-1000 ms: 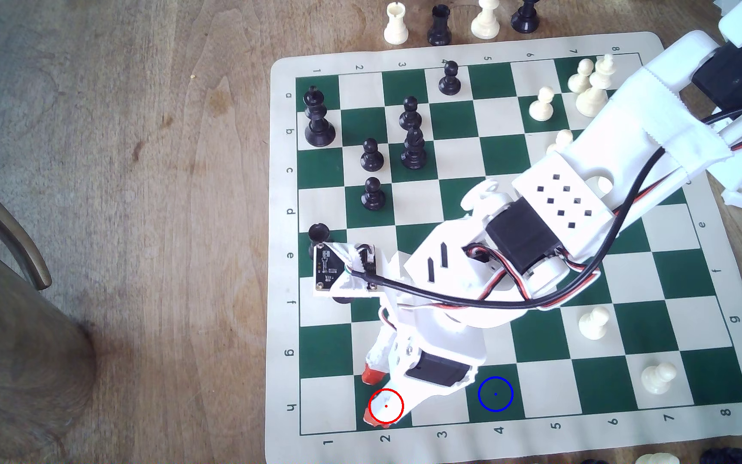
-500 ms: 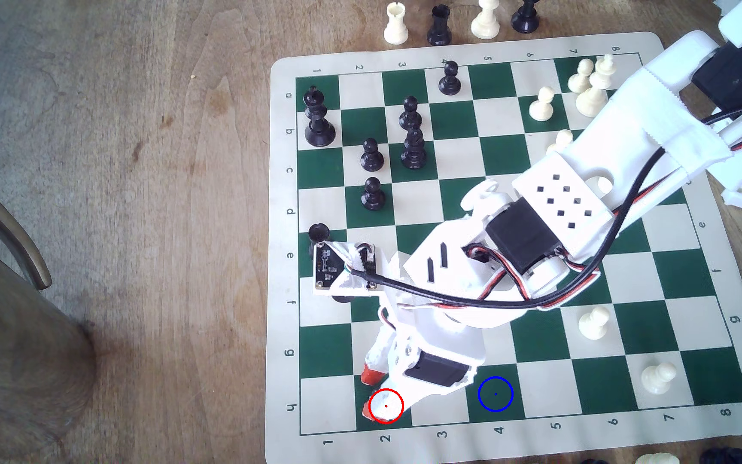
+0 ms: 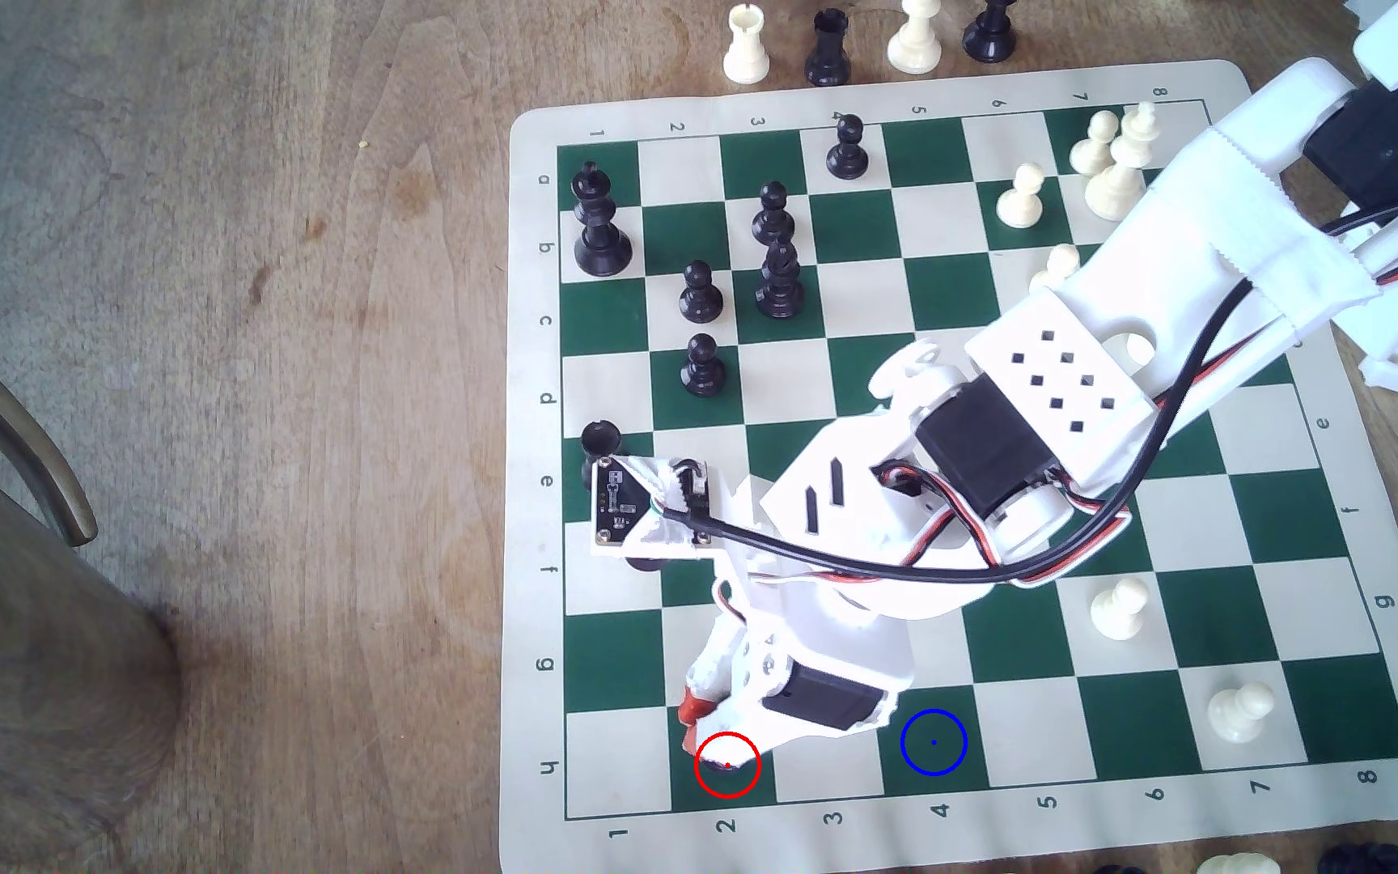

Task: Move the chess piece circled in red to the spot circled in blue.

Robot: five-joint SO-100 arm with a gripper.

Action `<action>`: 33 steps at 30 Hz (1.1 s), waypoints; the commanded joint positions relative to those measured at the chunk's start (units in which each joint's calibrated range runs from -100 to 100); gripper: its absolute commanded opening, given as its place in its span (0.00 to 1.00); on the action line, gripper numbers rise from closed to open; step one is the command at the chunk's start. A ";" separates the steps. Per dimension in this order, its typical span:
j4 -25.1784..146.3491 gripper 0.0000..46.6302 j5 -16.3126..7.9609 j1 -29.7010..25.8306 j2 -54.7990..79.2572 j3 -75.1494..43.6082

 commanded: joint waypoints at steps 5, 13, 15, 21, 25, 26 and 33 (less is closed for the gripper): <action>-0.93 0.00 -0.15 0.70 -3.60 -0.27; -1.09 0.00 -0.49 2.34 -8.02 -0.27; -0.85 0.00 -0.49 2.73 -9.63 -0.27; 2.92 0.00 0.29 4.30 -17.44 -1.00; 7.67 0.00 0.78 4.06 -23.38 0.18; 8.24 0.00 0.93 3.83 -24.48 1.18; 12.01 0.00 1.86 0.23 -33.14 17.68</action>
